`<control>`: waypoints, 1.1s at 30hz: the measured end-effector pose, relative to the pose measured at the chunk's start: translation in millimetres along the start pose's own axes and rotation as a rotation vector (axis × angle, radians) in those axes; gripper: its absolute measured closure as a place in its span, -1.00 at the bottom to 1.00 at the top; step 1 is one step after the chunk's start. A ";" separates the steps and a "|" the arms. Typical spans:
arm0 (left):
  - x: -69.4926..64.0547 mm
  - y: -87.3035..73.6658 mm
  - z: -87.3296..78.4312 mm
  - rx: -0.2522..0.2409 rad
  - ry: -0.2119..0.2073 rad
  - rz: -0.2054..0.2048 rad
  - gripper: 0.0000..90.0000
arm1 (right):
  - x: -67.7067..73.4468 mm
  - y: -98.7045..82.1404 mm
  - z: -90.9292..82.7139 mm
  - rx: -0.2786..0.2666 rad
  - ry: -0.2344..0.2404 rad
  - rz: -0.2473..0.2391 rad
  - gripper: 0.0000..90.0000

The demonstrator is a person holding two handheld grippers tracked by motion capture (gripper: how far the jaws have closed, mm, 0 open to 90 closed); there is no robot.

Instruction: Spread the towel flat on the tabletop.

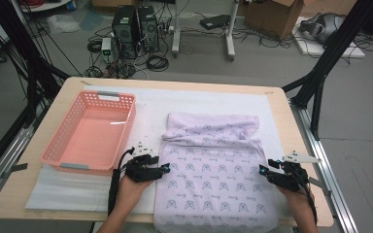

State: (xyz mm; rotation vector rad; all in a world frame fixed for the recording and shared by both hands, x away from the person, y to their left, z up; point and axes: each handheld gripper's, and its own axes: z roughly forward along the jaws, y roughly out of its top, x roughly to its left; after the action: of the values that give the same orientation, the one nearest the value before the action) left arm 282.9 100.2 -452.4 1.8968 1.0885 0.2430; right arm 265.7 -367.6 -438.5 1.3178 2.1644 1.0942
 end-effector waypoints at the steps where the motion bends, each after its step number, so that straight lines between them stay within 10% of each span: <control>1: -2.5 -3.7 -2.7 -0.005 -0.011 -0.001 0.00 | 1.5 -2.6 -2.8 0.005 0.002 -0.008 0.12; 9: -34.3 -27.2 -17.3 -0.014 0.045 0.059 0.39 | 17.5 -29.0 -22.5 0.043 -0.004 -0.033 0.16; 13: -38.1 -33.4 -23.7 -0.014 0.067 0.043 0.93 | 22.7 -39.6 -30.9 0.045 0.008 -0.024 0.68; 25: -32.9 -56.4 -57.2 -0.026 0.075 -0.042 0.95 | 36.2 -48.8 -42.9 0.058 0.088 -0.038 0.91; 33: -37.6 -63.5 -62.4 -0.023 0.029 -0.023 0.95 | 39.0 -61.8 -62.0 0.082 0.107 -0.065 0.95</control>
State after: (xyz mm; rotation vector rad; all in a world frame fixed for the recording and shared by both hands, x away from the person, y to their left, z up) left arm 188.9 122.1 -457.3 1.8646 1.1210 0.2697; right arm 170.4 -375.8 -444.9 1.2396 2.3362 1.0837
